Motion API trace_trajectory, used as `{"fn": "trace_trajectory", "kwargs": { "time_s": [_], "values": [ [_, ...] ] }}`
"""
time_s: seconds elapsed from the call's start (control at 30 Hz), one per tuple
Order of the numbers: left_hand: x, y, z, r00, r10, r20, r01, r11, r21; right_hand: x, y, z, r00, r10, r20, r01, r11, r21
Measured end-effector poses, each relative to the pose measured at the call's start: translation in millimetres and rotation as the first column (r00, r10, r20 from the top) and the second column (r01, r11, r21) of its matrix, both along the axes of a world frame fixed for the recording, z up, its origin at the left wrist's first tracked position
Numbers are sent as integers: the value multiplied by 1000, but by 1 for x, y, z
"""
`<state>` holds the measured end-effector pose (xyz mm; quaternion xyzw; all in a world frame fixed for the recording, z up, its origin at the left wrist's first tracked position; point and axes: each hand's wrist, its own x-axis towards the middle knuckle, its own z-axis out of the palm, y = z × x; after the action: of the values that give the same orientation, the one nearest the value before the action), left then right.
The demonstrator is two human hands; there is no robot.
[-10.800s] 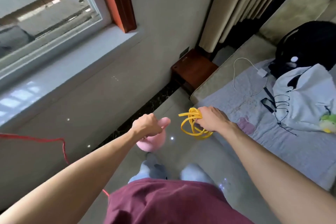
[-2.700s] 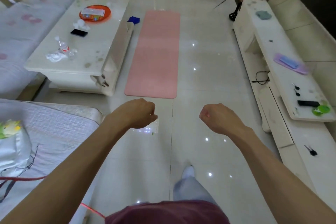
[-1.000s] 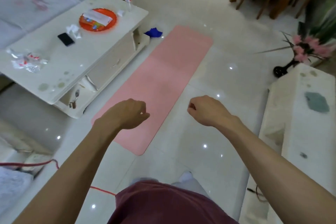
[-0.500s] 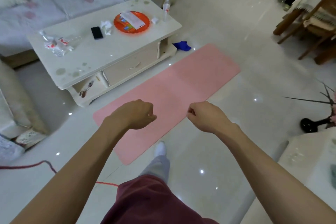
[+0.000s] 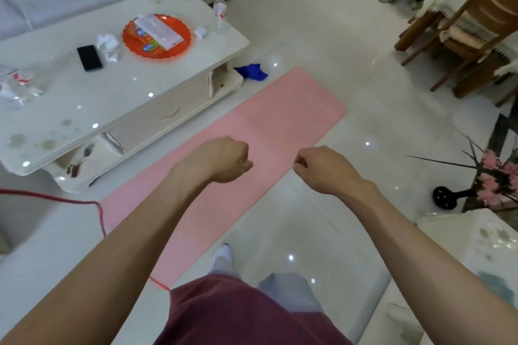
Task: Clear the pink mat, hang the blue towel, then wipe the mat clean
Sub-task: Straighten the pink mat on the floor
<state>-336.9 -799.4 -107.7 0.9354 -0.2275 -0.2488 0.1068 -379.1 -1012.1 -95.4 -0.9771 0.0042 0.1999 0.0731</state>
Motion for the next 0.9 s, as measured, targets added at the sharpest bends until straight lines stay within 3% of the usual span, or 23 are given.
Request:
{"fn": "trace_trajectory", "kwargs": {
  "time_s": [0.2,0.37,0.67,0.9],
  "values": [
    [24,11,-28,985,154,-78,-151,987,52,59,13,-32,984,165,-65,-163,986,36],
    [17,18,-69,918,345,-195,-327,937,120,97,23,-78,922,356,-152,-348,934,76],
    [-26,24,-156,674,680,-289,-645,732,219,125,44,-170,705,633,-320,-642,761,93],
    [-74,33,-313,501,801,-327,-769,586,257,104,79,-319,630,663,-403,-686,719,111]
  ]
}}
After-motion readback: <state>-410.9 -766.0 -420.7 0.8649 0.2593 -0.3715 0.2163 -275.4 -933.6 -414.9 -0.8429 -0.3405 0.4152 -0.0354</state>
